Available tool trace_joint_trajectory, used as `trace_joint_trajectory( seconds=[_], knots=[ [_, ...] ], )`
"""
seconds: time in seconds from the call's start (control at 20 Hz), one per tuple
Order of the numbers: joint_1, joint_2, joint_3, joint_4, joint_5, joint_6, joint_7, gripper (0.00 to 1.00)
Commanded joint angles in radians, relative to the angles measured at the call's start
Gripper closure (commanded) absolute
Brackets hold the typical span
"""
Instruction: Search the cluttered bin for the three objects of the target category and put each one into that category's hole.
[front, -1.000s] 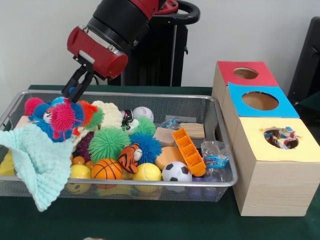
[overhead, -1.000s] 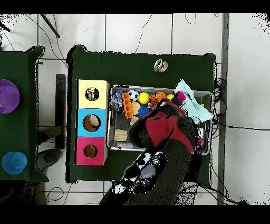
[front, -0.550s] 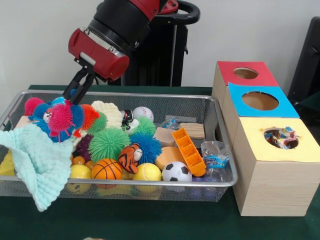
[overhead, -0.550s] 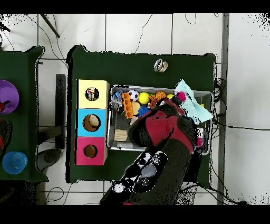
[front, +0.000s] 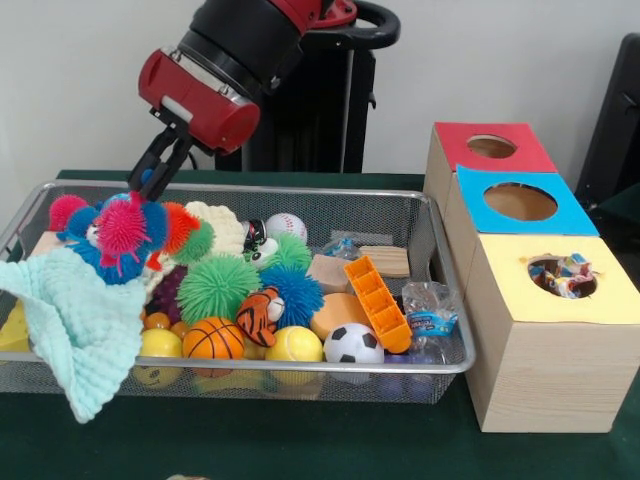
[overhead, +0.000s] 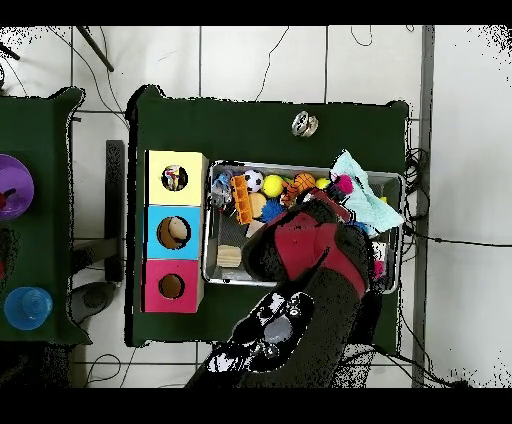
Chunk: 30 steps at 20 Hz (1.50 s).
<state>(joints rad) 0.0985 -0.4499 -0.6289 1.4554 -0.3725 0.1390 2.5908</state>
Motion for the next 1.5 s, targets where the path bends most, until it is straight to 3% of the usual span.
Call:
trace_joint_trajectory(
  seconds=[0.05,0.4,0.6,1.5],
  knots=[
    [-0.041,-0.038,0.130,0.082,0.027,0.072,0.031,1.00],
    [-0.056,-0.047,0.156,0.088,0.019,0.093,0.003,1.00],
    [-0.114,-0.087,0.249,0.117,0.006,0.170,-0.090,1.00],
    [-0.281,-0.158,0.500,0.187,-0.051,0.364,-0.290,1.00]
  ],
)
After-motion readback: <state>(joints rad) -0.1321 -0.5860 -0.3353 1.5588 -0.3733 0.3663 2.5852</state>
